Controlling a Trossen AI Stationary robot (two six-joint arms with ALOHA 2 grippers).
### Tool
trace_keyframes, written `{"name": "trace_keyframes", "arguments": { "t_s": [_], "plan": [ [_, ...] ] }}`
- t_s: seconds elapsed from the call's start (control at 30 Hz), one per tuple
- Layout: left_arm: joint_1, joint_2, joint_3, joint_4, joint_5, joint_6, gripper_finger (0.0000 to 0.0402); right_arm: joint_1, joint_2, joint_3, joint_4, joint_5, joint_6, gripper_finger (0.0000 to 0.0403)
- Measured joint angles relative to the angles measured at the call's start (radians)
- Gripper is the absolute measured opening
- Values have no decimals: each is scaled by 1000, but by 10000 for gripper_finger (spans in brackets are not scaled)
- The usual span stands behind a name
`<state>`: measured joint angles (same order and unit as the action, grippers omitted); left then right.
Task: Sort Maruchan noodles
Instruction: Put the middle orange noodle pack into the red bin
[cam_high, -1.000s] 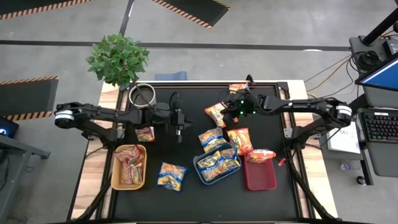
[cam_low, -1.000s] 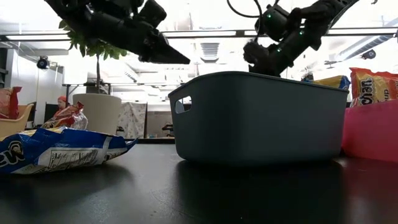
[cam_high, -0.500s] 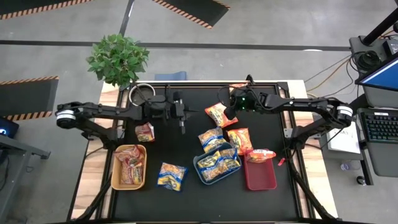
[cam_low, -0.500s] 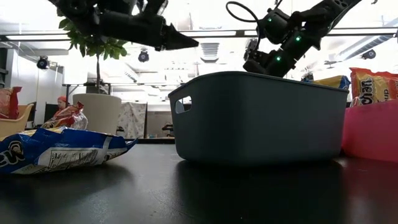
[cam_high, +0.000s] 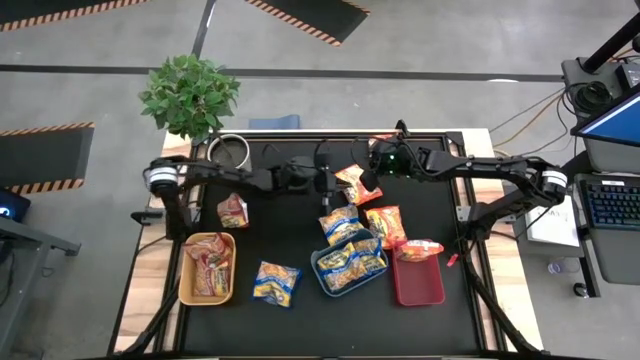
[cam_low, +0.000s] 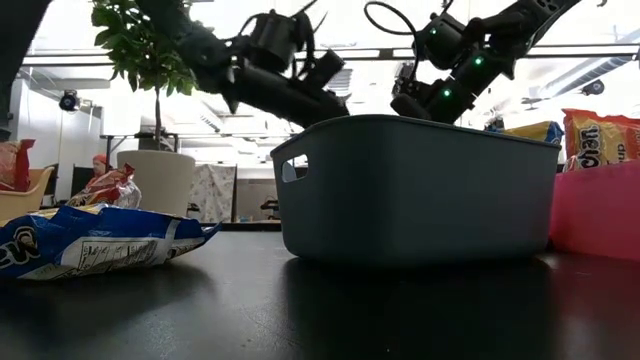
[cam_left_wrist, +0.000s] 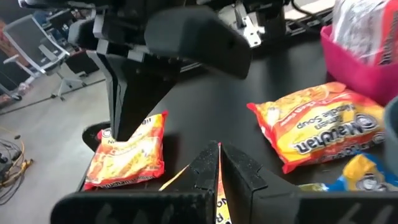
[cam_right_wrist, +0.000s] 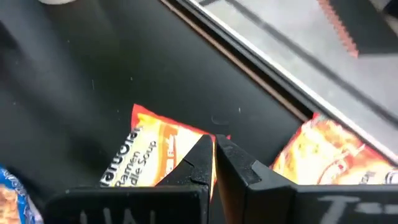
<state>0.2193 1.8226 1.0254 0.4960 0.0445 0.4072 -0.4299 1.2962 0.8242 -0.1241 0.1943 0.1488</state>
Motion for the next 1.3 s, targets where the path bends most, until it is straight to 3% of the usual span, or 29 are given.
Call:
{"name": "trace_keyframes", "arguments": {
  "t_s": [0.23,0.73,1.0,1.3],
  "plan": [
    [26,71,40,0,-3,-4,0,-92,1,-31,-32,-198,83,9],
    [106,180,41,-1,-13,-9,0,-112,139,-61,-50,-230,281,22],
    [126,208,41,-2,-1,-19,0,-156,122,-60,-50,-406,305,121],
    [125,230,41,-3,21,-28,0,-192,122,-59,17,-412,299,237]
  ]
}}
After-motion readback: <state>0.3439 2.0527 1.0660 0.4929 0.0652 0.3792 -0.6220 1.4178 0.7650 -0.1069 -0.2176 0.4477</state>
